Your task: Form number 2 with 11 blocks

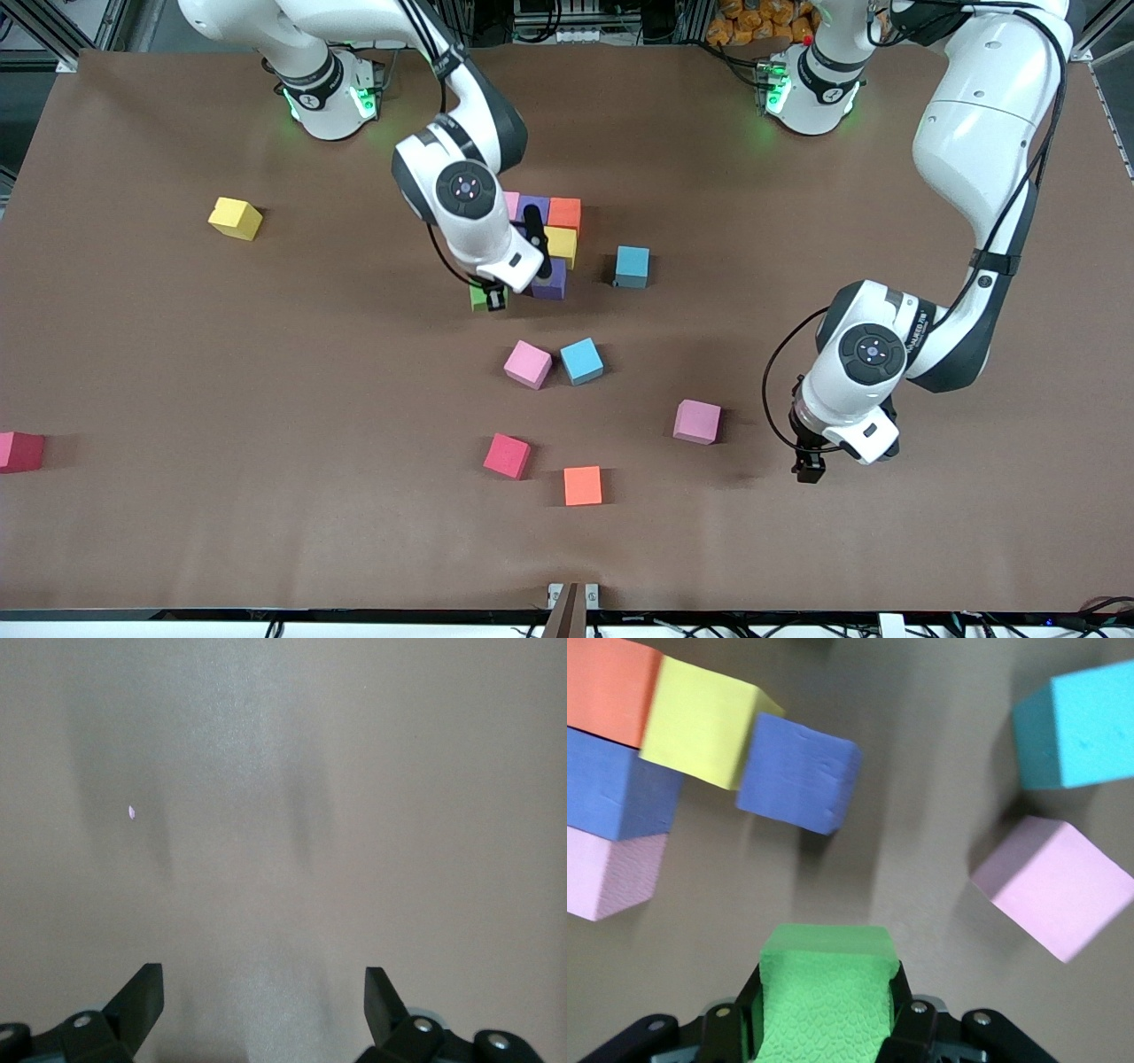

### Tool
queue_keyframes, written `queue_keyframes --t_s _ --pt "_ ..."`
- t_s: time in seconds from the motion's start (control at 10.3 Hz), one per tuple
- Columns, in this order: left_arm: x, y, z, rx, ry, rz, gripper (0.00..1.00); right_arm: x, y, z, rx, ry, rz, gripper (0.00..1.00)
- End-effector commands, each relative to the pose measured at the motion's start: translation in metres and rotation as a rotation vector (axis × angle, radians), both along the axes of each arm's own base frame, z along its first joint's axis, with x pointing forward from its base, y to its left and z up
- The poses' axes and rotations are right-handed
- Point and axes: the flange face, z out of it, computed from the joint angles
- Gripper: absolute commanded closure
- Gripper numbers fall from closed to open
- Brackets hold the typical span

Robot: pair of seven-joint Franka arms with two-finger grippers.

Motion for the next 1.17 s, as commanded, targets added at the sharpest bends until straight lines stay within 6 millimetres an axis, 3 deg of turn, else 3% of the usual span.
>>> queue_keyframes --t_s 0.0,0.29,0.49,1.07 --pt "-0.001 0.004 0.005 -0.006 -0.006 0.023 0.00 -0.035 -0.009 -0.003 -0.007 -0.015 -0.081 1.00" --pt "-0.001 0.003 0.002 -0.006 -0.001 0.026 0.00 -0.053 -0.027 -0.048 0.057 -0.089 -0.146 1.00" --pt "-0.001 0.004 0.002 -0.003 -0.002 0.023 0.00 -0.050 -0.030 -0.053 0.077 -0.067 -0.205 1.00" --pt "-0.002 0.003 0.002 -0.001 -0.004 0.021 0.00 -0.064 -0.006 -0.073 0.133 -0.097 -0.194 1.00"
